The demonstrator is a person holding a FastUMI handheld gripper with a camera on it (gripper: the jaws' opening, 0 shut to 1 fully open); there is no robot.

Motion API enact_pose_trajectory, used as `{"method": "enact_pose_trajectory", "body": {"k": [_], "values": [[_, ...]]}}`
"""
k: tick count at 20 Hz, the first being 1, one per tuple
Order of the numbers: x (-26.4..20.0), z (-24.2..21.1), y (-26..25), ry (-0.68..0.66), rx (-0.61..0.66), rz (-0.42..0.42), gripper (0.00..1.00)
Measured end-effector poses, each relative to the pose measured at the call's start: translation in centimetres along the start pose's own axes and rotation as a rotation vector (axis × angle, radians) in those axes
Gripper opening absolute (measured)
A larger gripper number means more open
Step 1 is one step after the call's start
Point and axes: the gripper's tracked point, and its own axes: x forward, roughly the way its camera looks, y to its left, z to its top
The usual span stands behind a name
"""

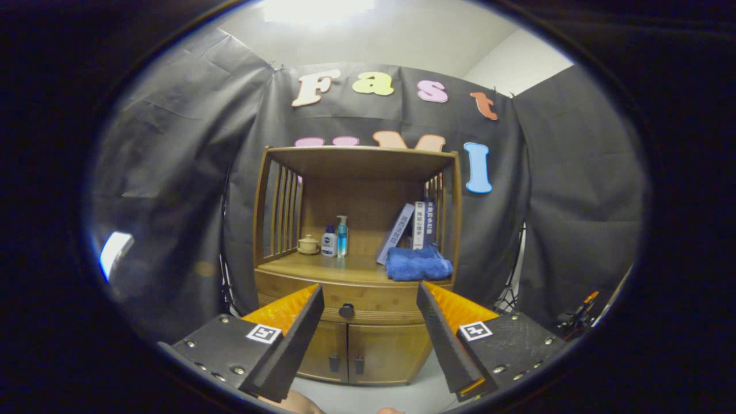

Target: Pull open the drawer, take out the items inside it, and place them on the countertop above the cabinet.

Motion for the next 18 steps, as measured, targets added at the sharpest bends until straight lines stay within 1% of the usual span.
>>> {"method": "enact_pose_trajectory", "body": {"k": [3,6,10,12,16,17,18], "values": [[5.0,-1.9,1.2,0.001,-0.011,0.014,0.97],[9.8,-4.6,2.1,0.027,-0.022,0.016,0.97],[15.3,-9.9,3.7,0.094,-0.016,0.025,0.97],[17.2,-13.1,4.1,0.144,-0.018,0.016,0.97],[20.5,-18.2,5.0,0.229,0.008,0.004,0.85],[21.0,-19.1,5.3,0.25,0.012,0.009,0.83],[21.8,-19.8,4.9,0.262,0.014,-0.007,0.82]]}}
